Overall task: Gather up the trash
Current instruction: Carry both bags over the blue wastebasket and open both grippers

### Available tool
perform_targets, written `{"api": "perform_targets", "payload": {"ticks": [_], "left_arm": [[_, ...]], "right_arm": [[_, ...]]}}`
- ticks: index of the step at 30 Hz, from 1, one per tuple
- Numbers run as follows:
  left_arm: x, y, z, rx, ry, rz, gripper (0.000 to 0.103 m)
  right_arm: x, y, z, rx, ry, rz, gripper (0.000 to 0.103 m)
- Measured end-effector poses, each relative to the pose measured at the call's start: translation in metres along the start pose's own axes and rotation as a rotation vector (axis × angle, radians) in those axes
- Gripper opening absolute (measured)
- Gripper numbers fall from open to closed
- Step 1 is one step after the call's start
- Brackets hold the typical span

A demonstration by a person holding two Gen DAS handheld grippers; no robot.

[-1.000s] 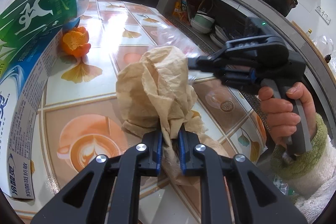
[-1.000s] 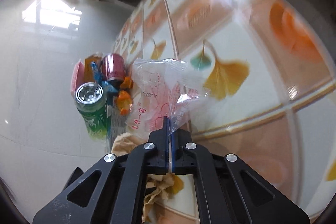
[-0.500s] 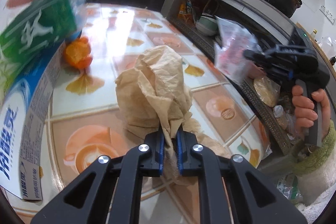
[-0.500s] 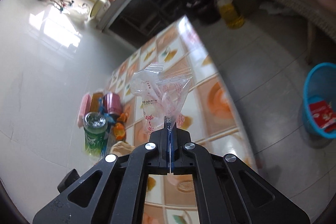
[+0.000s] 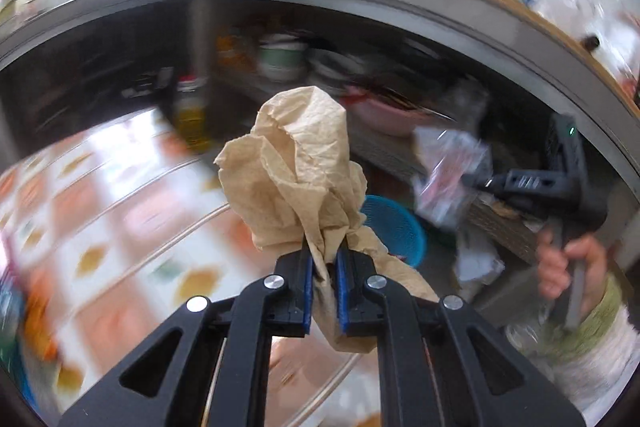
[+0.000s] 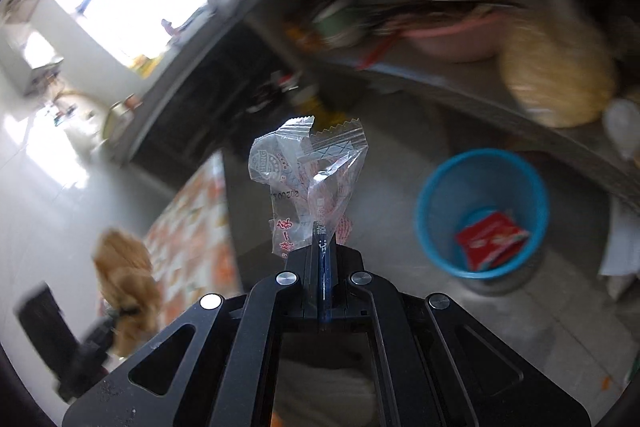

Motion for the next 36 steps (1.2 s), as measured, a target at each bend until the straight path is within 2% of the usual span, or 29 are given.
{"api": "perform_targets", "payload": {"ticks": [5, 9, 11, 13, 17, 19, 21, 22, 23, 24, 25, 28, 30, 36], "left_arm": [[0.110, 0.039, 0.057, 0.046, -0.129, -0.193, 0.009], [0.215, 0.036, 0.089, 0.032, -0.195, -0.412, 0.009], [0.264, 0.023, 0.099, 0.020, -0.187, -0.514, 0.009], [0.302, 0.011, 0.105, 0.020, -0.175, -0.580, 0.009], [0.366, -0.014, 0.101, -0.019, -0.131, -0.667, 0.011], [0.390, -0.020, 0.102, -0.019, -0.107, -0.682, 0.012], [0.408, -0.023, 0.102, -0.015, -0.090, -0.691, 0.024], [0.416, -0.024, 0.099, -0.011, -0.060, -0.690, 0.035], [0.418, -0.024, 0.097, -0.012, -0.039, -0.684, 0.047], [0.422, -0.023, 0.095, -0.016, -0.022, -0.675, 0.052], [0.423, -0.023, 0.094, -0.022, -0.015, -0.667, 0.057], [0.418, -0.018, 0.095, -0.048, -0.035, -0.657, 0.058], [0.409, -0.012, 0.094, -0.030, -0.061, -0.639, 0.058], [0.375, 0.015, 0.100, 0.007, -0.064, -0.575, 0.058]], "right_arm": [[0.019, -0.004, 0.065, 0.078, -0.103, 0.002, 0.000], [0.045, -0.006, 0.108, 0.135, -0.168, -0.025, 0.000], [0.060, -0.009, 0.128, 0.167, -0.188, -0.045, 0.000], [0.079, -0.011, 0.149, 0.200, -0.208, -0.071, 0.000], [0.114, -0.010, 0.179, 0.247, -0.239, -0.114, 0.000], [0.134, -0.007, 0.194, 0.278, -0.246, -0.124, 0.000], [0.153, -0.004, 0.206, 0.296, -0.242, -0.140, 0.004], [0.163, -0.003, 0.210, 0.301, -0.246, -0.153, 0.007], [0.172, -0.004, 0.215, 0.306, -0.249, -0.168, 0.021], [0.179, -0.005, 0.219, 0.305, -0.256, -0.177, 0.036], [0.184, -0.007, 0.222, 0.296, -0.278, -0.184, 0.040], [0.186, -0.011, 0.223, 0.294, -0.294, -0.174, 0.041], [0.182, -0.014, 0.221, 0.286, -0.298, -0.166, 0.041], [0.160, -0.016, 0.207, 0.241, -0.304, -0.129, 0.041]]}}
Point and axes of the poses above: each gripper's, at about its wrist camera, not at the fingertips, and x roughly the way its jaws point, z to its right, y to its top, the point moved 7 cm from there along x, roughly the way its jaws point, and after that the axes turned 2 degrees about z, right-handed, at the moved point
